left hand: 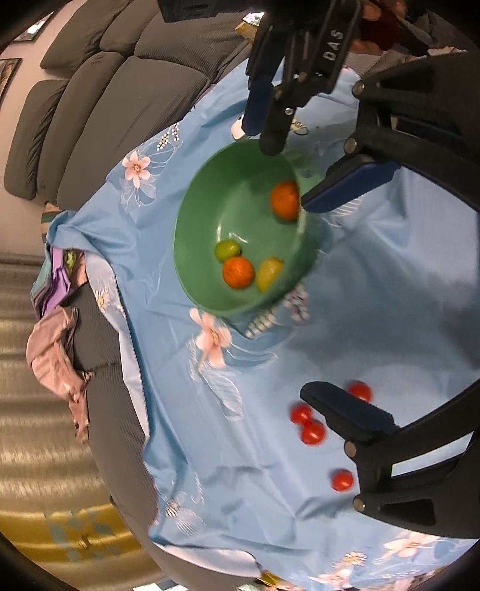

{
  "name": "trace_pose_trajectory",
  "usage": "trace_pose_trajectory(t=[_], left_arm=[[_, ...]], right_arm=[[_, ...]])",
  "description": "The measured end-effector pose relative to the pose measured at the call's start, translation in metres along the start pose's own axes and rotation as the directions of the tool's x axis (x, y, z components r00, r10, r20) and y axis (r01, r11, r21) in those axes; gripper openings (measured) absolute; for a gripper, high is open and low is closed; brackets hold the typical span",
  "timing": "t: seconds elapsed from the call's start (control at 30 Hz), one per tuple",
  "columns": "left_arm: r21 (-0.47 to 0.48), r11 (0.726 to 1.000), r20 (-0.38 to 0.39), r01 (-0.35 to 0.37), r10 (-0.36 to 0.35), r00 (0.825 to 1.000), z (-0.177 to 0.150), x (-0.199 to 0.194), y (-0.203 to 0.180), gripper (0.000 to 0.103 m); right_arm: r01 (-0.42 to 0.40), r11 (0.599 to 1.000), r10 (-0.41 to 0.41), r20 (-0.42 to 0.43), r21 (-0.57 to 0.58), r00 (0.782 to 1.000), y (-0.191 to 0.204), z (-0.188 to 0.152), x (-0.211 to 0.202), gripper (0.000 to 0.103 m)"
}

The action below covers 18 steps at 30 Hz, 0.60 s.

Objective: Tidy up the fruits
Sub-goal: 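Withdraw both tools toward the small yellow fruits and tomatoes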

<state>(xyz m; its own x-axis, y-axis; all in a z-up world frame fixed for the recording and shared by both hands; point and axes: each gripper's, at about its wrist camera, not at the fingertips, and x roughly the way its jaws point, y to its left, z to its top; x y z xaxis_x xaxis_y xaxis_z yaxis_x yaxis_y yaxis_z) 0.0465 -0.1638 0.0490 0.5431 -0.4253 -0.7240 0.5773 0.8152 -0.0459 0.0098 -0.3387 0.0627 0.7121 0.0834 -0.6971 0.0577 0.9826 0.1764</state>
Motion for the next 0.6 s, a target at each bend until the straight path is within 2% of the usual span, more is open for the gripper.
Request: trace_pose_trajectory(t=[0.27,0.47,0.6], left_arm=[[-0.120,0.990,0.012,-0.079,0.081,0.997,-0.046,-0.044,0.046,0.095],[-0.211,0.964,-0.028,-0.164,0.162,0.986,-0.088,-0.066,0.085,0.095],[-0.258,0.944,-0.072,-0.203,0.191,0.979,-0.117,-0.073,0.106,0.095]], right_arm=[[-0.040,0.998,0.040,-0.019,-0.046,0.999,0.025,-0.011,-0.007,0.043],[-0.084,0.994,0.080,-0.052,-0.075,0.995,0.043,-0.018,0.001,0.043],[-0.115,0.988,0.107,-0.079,-0.099,0.991,0.058,-0.023,0.008,0.043]])
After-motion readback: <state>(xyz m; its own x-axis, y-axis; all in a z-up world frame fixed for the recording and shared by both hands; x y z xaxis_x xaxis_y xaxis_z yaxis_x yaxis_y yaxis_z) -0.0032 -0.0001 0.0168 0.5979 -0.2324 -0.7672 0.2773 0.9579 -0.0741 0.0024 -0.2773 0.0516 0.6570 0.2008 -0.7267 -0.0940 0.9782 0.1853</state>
